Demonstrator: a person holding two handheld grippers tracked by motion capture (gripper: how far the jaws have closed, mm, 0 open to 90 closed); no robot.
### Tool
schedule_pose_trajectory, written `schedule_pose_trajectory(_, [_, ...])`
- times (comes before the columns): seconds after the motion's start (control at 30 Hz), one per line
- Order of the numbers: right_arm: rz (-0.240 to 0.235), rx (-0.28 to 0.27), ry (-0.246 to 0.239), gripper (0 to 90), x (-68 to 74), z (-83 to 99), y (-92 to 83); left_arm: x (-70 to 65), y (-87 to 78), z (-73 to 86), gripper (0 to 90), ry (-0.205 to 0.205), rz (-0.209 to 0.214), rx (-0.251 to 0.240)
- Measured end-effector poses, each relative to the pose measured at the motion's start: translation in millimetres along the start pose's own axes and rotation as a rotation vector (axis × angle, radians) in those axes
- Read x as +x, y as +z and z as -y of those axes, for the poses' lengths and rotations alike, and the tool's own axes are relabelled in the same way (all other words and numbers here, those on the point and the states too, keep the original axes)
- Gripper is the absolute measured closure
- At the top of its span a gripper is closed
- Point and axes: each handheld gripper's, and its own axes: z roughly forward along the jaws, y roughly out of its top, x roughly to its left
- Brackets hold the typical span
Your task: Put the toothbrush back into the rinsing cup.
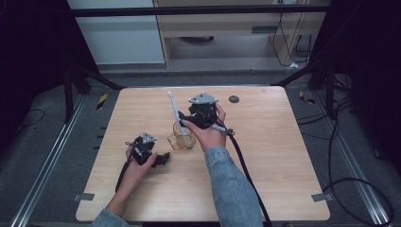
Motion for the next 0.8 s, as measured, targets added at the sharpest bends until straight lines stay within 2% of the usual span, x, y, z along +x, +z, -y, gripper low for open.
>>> schedule_pose_trajectory(0.23, [-0.002, -0.028, -0.022, 8.9, -8.8, -2.5, -8.9, 0.1, -0.3, -0.1, 0.0, 0.000, -0.002, 0.002])
schedule_pose_trajectory(0.5, [0.025, 0.009, -0.034, 8.6, -19.0, 3.2, -13.1, -0.3, -0.1, 0.3, 0.0, -0.003, -0.002, -0.001])
schedule_pose_trajectory(0.67, [0.040, 0.029, -0.016, 8.9, -27.0, 8.7, -15.3, -0.3, -0.1, 0.3, 0.0, -0.003, -0.002, -0.001])
schedule_pose_trajectory(0.8, [0.053, 0.054, -0.023, 9.1, -33.2, 15.4, -16.6, -0.3, -0.2, 0.3, 0.0, -0.003, -0.003, -0.001])
